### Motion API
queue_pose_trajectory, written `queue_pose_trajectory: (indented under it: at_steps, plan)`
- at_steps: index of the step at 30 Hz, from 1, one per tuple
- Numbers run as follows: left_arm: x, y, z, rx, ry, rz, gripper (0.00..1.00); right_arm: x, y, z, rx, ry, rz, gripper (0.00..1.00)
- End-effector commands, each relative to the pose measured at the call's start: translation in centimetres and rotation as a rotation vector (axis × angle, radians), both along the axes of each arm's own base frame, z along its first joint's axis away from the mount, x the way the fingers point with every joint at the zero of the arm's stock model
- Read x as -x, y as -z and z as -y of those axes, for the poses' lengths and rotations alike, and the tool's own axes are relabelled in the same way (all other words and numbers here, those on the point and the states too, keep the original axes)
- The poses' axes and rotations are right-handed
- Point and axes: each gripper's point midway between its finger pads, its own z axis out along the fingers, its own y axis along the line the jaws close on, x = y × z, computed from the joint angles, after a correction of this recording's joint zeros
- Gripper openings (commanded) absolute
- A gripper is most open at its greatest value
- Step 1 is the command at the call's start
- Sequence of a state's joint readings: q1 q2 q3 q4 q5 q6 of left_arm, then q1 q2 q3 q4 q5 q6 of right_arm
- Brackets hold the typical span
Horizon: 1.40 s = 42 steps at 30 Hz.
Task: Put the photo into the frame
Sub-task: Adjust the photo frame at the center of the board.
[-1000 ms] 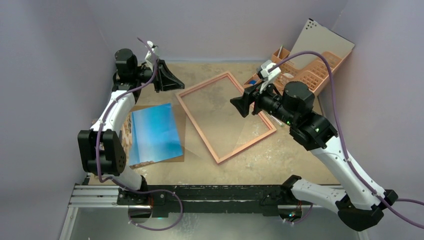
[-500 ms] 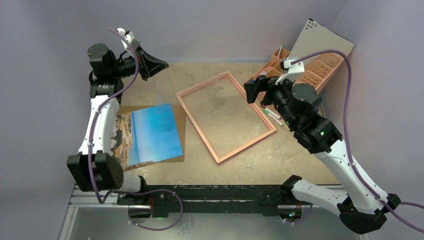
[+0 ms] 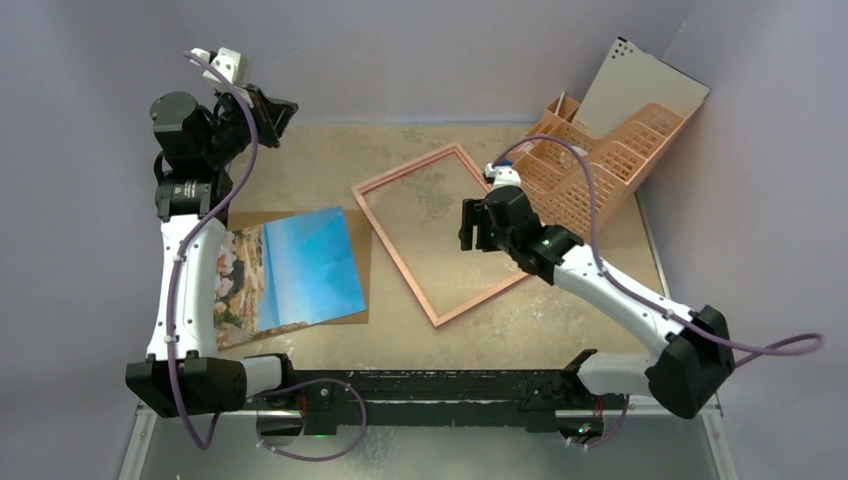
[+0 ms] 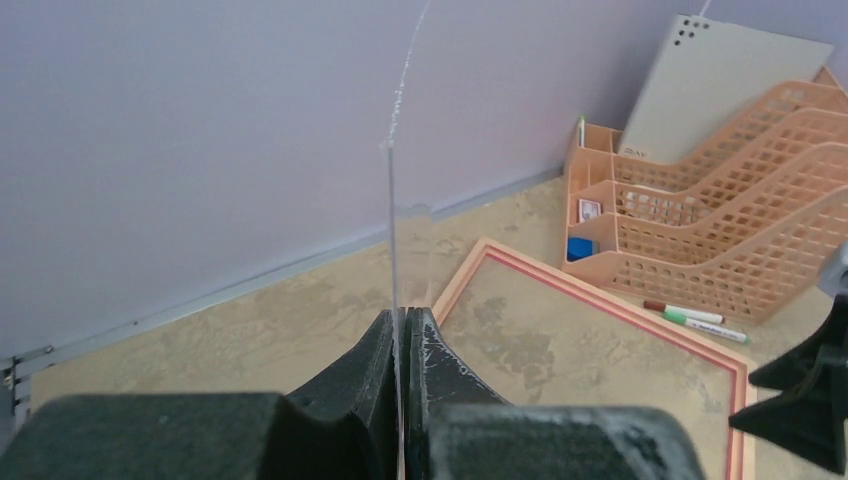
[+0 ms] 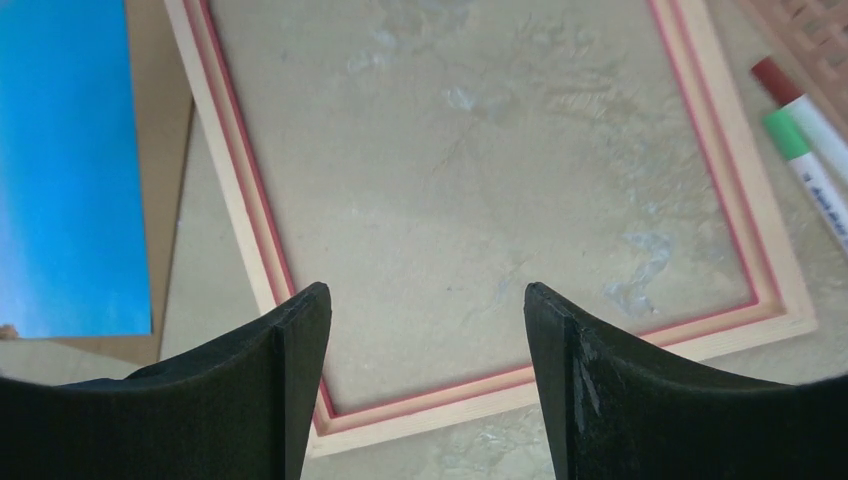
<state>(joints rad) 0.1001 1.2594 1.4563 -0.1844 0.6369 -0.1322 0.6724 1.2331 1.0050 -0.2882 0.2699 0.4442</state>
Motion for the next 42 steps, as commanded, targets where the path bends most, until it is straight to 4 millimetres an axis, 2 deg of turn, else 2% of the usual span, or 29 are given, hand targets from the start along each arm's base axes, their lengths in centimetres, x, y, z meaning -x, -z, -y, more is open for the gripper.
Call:
queue_pose_trajectory:
  at_steps: [1, 6, 10, 14, 18, 25, 34, 37, 42]
  plan:
    - [1.1, -4.1, -1.9, 0.021, -0.131, 0.087, 0.0, 1.0, 3.6, -2.0, -0.014, -0.028, -0.104, 0.72]
    - [1.7, -4.2, -1.7, 0.022, -0.124, 0.083, 0.0, 3.4, 9.8, -1.4, 0.2, 0.007, -0.237, 0.68]
    - [1.6, -4.0, -1.5, 0.031, -0.114, 0.077, 0.0, 5.3, 12.9, -1.9, 0.286, -0.016, -0.299, 0.68]
    - [1.4, -3.9, -1.4, 0.036, -0.109, 0.073, 0.0, 6.7, 14.6, -3.1, 0.311, -0.061, -0.34, 0.67]
    - [1.3, -3.6, -1.4, 0.035, -0.107, 0.068, 0.0, 8.1, 15.2, -5.3, 0.325, -0.145, -0.357, 0.66]
    - [1.1, -3.5, -1.6, 0.026, -0.121, 0.068, 0.0, 10.5, 16.0, -7.6, 0.348, -0.277, -0.399, 0.64]
    - [0.6, -3.2, -1.5, 0.033, -0.113, 0.06, 0.0, 14.9, 14.7, -14.7, 0.209, -0.542, -0.458, 0.59]
    - [0.6, -3.2, -1.5, 0.031, -0.115, 0.061, 0.0, 15.4, 14.7, -16.8, 0.173, -0.572, -0.463, 0.59]
    - [0.6, -3.1, -1.6, 0.028, -0.117, 0.059, 0.0, 14.9, 14.0, -20.8, 0.096, -0.59, -0.444, 0.6]
